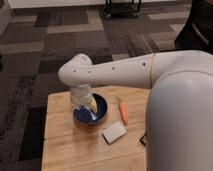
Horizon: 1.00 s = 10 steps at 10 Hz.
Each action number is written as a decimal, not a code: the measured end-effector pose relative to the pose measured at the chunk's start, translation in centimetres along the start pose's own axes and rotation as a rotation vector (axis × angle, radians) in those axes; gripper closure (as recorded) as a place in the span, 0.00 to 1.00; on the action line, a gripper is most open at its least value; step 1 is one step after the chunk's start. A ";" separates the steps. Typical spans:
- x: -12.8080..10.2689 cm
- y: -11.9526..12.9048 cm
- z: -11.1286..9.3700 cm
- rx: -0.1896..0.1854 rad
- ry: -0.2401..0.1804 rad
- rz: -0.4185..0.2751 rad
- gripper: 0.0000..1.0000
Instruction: Push the eraser across the table
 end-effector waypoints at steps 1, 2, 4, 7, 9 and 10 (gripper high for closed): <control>0.0 0.0 0.0 0.000 0.000 0.000 0.35; 0.0 0.0 0.0 0.000 0.000 0.000 0.35; 0.0 0.0 0.0 0.000 0.000 0.000 0.35; 0.0 0.0 0.0 0.000 0.000 0.000 0.35; 0.0 0.0 0.0 0.000 0.000 -0.001 0.35; 0.2 -0.3 0.3 0.009 0.007 0.002 0.35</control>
